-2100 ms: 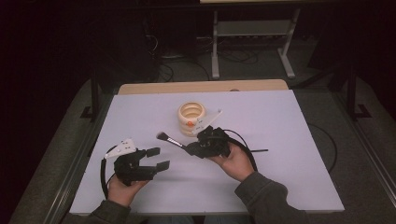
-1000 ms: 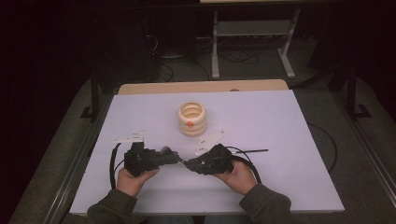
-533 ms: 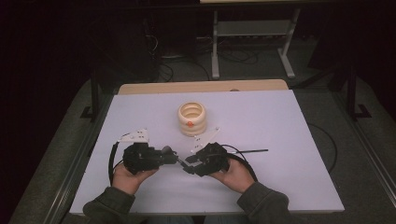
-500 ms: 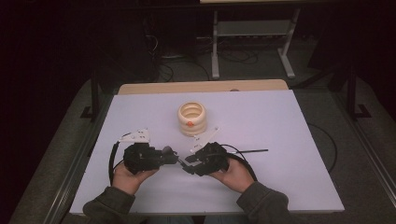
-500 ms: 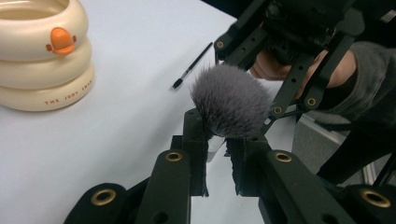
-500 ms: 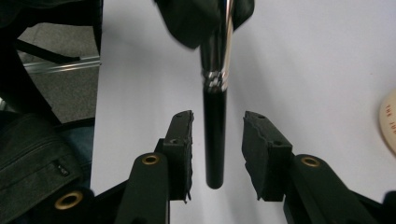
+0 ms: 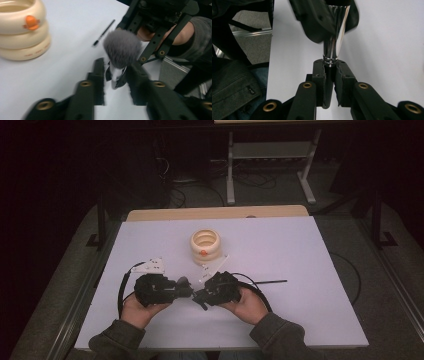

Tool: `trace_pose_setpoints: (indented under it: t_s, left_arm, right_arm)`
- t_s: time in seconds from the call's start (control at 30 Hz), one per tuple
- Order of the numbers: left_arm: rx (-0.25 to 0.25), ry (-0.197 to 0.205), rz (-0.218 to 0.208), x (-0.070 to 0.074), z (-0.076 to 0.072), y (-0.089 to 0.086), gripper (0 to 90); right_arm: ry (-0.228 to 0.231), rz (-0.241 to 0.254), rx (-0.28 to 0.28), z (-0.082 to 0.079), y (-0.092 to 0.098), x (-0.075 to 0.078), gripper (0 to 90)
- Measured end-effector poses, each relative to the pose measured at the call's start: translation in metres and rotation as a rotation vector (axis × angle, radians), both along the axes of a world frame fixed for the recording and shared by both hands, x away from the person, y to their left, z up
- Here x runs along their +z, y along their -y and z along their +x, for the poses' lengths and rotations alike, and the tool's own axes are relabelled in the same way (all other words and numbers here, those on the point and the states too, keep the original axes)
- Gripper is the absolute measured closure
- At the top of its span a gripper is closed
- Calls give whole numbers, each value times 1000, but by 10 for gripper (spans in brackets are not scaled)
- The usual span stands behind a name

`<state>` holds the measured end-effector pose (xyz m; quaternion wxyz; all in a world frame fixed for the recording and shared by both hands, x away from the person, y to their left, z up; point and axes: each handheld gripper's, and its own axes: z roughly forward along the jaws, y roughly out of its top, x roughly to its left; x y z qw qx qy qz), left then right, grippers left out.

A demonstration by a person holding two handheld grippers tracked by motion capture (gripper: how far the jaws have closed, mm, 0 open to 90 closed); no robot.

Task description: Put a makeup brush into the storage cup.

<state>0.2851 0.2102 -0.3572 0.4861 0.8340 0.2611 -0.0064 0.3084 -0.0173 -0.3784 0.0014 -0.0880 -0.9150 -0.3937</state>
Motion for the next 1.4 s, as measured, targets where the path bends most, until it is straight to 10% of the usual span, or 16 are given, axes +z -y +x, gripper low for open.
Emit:
trace_pose_setpoints:
  t_s: [0.4, 0.87, 1.4]
  left_arm:
    - [114, 15, -17, -19, -6, -25, 536]
    - [175, 55, 15, -34, -18, -37, 485]
    - [187, 61, 19, -39, -21, -40, 441]
  right_arm:
    - [-76, 5, -70, 20, 22, -2, 786]
    - [-129, 91, -170, 52, 50, 31, 785]
    - [-99, 122, -198, 84, 47, 67, 785]
